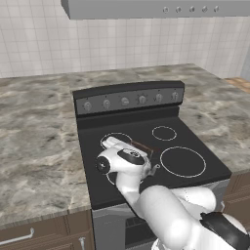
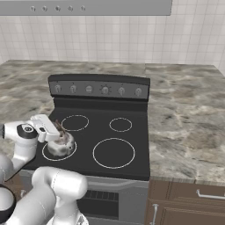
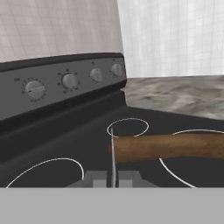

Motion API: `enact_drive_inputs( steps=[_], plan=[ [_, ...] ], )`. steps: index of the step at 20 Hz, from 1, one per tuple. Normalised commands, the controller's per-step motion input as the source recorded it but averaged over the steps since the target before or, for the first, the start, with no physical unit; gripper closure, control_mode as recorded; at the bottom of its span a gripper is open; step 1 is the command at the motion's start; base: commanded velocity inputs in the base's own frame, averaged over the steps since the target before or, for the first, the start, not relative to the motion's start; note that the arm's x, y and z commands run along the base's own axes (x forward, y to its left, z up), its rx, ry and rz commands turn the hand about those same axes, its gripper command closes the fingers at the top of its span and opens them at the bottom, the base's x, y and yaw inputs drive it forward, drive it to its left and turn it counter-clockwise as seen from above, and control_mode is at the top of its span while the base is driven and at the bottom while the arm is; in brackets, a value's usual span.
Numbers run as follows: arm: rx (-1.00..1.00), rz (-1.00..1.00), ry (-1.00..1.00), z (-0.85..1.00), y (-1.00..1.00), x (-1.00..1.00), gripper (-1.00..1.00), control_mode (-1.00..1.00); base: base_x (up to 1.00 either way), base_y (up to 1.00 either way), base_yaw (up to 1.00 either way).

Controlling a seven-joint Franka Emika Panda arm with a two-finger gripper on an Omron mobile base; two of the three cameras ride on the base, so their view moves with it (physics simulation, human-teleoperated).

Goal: Pick the kettle from the cabinet and place it on a stove burner. Then pick the pot from the counter and place it on another stove burner. Finally, turn both burners on.

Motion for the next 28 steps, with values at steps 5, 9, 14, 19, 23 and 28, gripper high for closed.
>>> enact_drive_inputs(
  steps=[5, 9, 14, 19, 23, 28],
  plan=[
    [-0.03, 0.00, 0.00, -0.12, 0.14, 0.07, 1.00, -1.00, 0.00, 0.00, 0.00],
    [-0.02, 0.00, 0.00, -0.10, 0.10, 0.10, 1.00, -1.00, 0.00, 0.00, 0.00],
    [-0.02, 0.00, 0.00, -0.12, 0.12, 0.11, 1.00, -1.00, 0.00, 0.00, 0.00],
    [-0.02, 0.00, 0.00, -0.12, 0.10, 0.16, 1.00, -1.00, 0.00, 0.00, 0.00],
    [-0.01, 0.00, 0.00, -0.13, 0.12, 0.16, 1.00, -1.00, 0.00, 0.00, 0.00],
    [-0.01, 0.00, 0.00, -0.14, 0.08, 0.14, 1.00, -1.00, 0.00, 0.00, 0.00]
  ],
)
